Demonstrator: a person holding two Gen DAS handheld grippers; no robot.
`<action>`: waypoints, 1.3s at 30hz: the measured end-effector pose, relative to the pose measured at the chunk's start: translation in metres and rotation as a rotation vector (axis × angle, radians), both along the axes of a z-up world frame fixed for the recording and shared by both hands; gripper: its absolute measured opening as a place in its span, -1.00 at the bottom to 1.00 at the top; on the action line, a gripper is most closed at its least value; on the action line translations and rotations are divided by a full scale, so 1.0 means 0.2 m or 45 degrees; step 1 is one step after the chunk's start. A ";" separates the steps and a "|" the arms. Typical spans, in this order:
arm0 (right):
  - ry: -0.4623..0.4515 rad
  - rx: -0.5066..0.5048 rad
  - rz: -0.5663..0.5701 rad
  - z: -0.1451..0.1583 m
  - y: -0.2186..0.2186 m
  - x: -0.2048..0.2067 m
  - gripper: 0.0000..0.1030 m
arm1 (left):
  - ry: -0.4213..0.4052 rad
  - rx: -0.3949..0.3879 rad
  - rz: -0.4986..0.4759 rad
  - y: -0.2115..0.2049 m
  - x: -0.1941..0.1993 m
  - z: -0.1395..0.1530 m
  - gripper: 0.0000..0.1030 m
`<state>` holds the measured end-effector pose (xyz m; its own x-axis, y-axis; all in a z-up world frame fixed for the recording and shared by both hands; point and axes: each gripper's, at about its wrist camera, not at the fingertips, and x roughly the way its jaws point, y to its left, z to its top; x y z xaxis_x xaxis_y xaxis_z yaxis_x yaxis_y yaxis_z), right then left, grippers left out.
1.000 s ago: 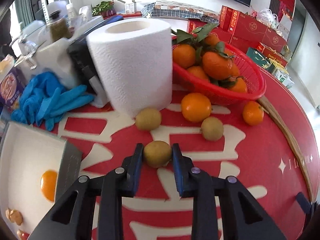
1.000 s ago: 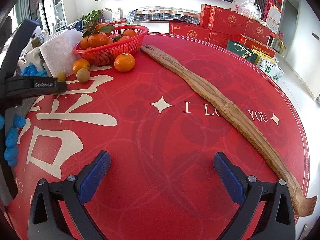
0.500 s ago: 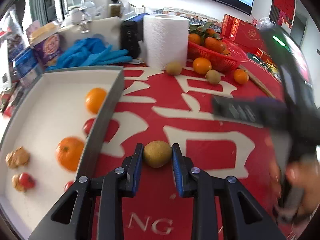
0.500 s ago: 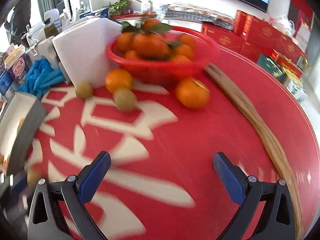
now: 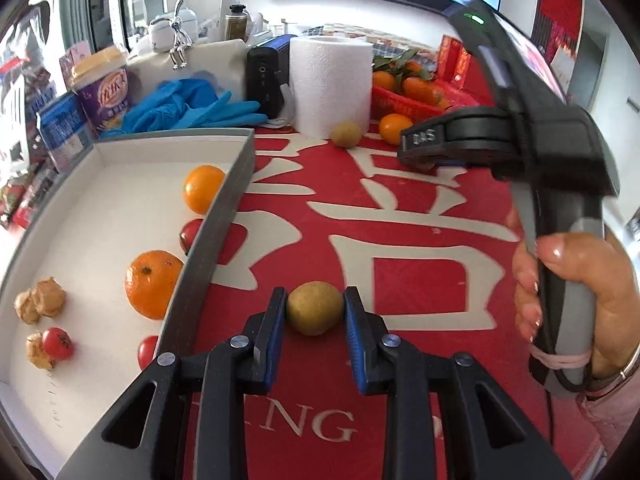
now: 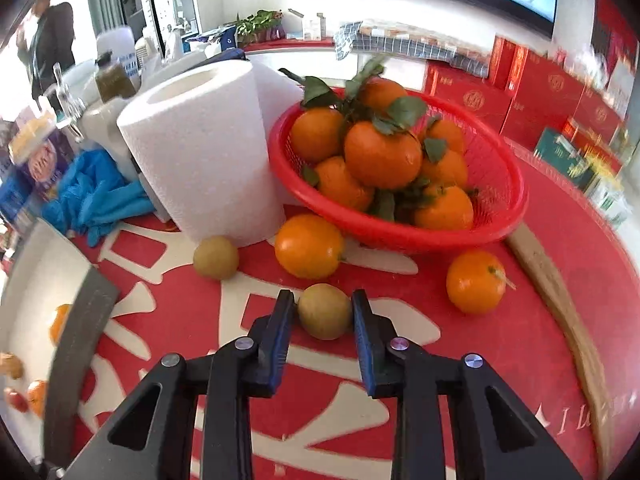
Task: Organize fruits
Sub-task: 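Carry the kiwi over the white tray with the left tool, then open the left tool to drop the kiwi into the tray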
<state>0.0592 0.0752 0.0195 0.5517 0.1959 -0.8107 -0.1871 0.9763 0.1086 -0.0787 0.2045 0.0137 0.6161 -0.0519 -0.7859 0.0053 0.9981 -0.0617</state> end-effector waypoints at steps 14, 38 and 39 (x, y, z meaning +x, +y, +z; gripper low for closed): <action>0.084 0.216 0.144 0.20 -0.08 -0.22 -0.41 | -0.191 0.011 0.134 0.28 -0.10 0.29 -0.40; 0.205 0.282 0.530 0.18 0.74 -0.36 -0.41 | -0.121 0.036 0.421 0.78 -0.13 0.11 -0.40; 0.204 0.279 0.533 0.18 0.74 -0.36 -0.41 | -0.122 0.029 0.427 0.78 -0.14 0.11 -0.40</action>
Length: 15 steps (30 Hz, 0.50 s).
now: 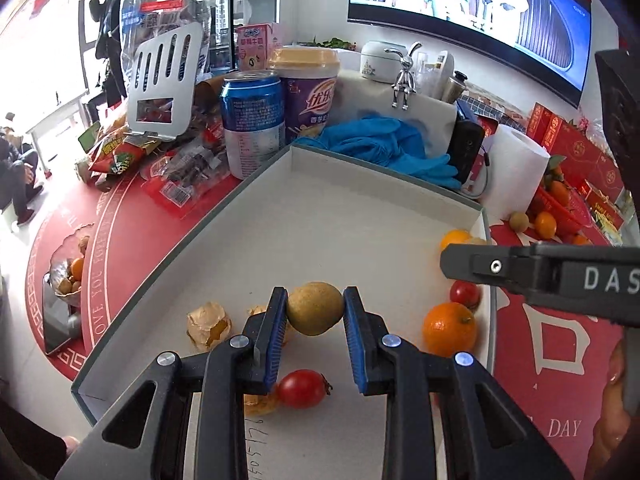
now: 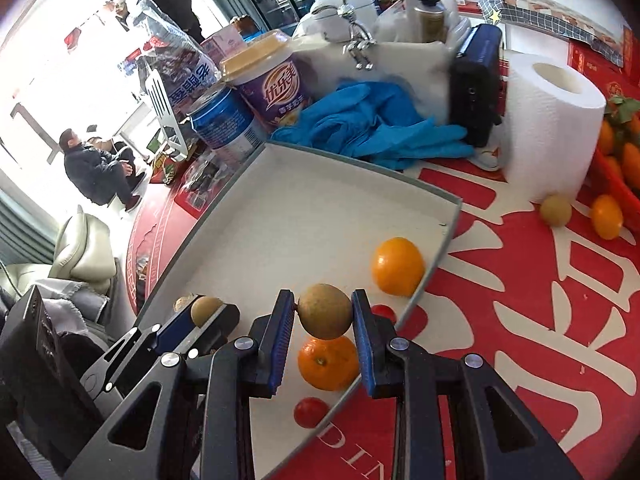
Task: Organize fruits
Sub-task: 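Open the left tool to drop the kiwi into the tray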
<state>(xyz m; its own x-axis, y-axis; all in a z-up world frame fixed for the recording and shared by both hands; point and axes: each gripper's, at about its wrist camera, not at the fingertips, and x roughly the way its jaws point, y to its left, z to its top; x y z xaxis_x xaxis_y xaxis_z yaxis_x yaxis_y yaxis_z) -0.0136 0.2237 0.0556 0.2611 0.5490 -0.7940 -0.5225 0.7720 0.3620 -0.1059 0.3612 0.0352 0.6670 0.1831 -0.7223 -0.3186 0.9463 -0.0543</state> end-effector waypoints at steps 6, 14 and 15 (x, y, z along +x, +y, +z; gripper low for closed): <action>-0.015 -0.015 0.006 0.01 0.01 0.00 -0.39 | -0.014 0.005 0.019 0.00 -0.01 0.02 0.29; -0.104 0.034 -0.122 0.11 -0.16 -0.01 0.97 | -0.031 0.089 -0.063 -0.13 -0.02 0.13 0.61; -0.115 0.033 -0.157 0.12 -0.22 -0.01 0.97 | -0.023 0.063 -0.098 -0.16 -0.02 0.14 0.61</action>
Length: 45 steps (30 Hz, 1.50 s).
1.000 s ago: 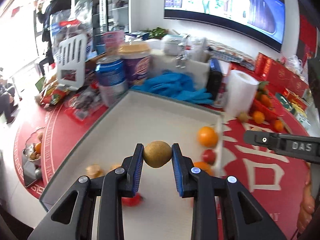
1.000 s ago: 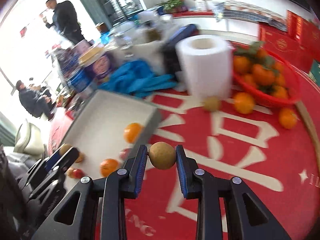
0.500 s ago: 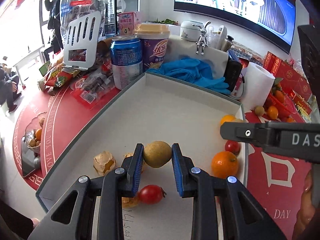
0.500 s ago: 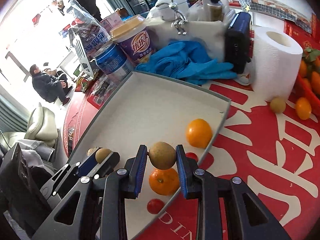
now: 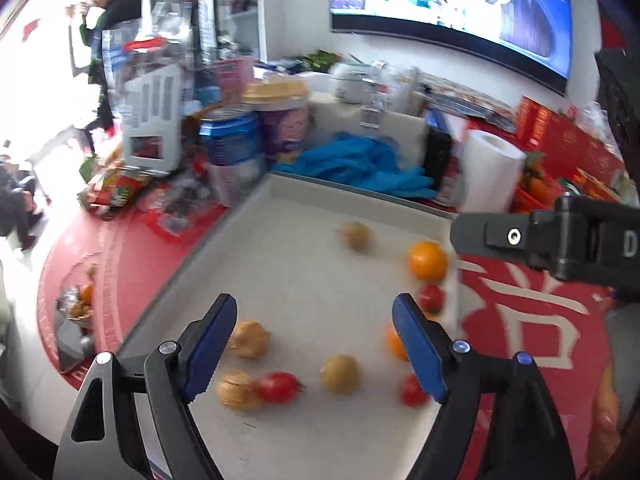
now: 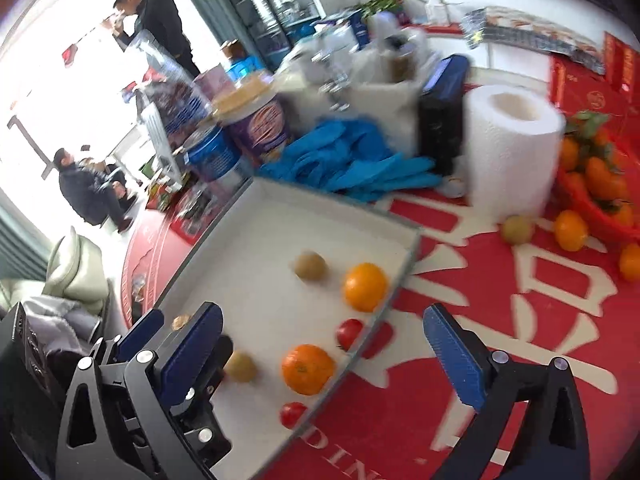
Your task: Organize fruits
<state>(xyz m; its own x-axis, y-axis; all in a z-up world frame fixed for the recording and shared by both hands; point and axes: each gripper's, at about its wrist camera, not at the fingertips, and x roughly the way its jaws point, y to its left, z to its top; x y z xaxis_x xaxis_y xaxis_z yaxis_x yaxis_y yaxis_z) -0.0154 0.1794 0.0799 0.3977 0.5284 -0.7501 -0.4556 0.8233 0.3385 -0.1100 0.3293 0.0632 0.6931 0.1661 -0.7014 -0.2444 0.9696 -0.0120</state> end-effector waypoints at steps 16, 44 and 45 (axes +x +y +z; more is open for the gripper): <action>0.026 -0.391 -0.637 -0.32 -0.99 -0.12 0.98 | 0.266 -0.052 -0.344 -0.78 0.29 -0.24 0.63; -0.080 -0.444 -0.679 -0.35 -1.04 -0.15 0.98 | 0.219 -0.019 -0.310 -0.82 0.35 -0.31 0.99; -0.080 -0.444 -0.679 -0.35 -1.04 -0.15 0.98 | 0.219 -0.019 -0.310 -0.82 0.35 -0.31 0.99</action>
